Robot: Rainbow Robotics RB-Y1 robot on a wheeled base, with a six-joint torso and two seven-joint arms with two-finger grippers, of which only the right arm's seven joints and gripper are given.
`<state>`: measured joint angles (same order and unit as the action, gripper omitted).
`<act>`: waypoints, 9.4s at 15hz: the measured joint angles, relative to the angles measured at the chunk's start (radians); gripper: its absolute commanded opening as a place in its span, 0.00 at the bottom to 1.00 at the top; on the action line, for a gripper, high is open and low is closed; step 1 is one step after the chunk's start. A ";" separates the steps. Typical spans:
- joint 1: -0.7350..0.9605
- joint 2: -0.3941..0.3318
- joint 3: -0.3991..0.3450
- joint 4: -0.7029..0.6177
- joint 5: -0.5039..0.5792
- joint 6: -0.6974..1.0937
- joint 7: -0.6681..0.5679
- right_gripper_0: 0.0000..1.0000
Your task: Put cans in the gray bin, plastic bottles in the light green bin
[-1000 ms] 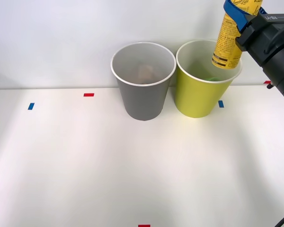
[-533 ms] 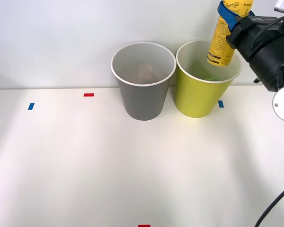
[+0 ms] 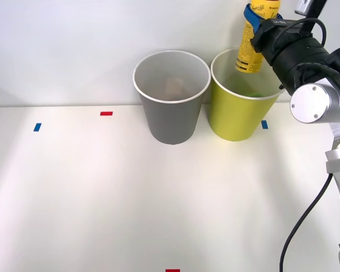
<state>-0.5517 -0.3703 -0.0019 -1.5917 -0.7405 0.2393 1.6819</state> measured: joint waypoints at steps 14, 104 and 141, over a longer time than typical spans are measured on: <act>0.119 -0.103 0.118 -0.147 -0.114 -0.145 -0.009 1.00; 1.466 0.165 0.375 -0.284 0.757 -0.841 -0.156 1.00; 1.466 0.165 0.375 -0.284 0.757 -0.841 -0.156 1.00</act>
<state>0.9143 -0.2055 0.3728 -1.8761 0.0169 -0.6013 1.5263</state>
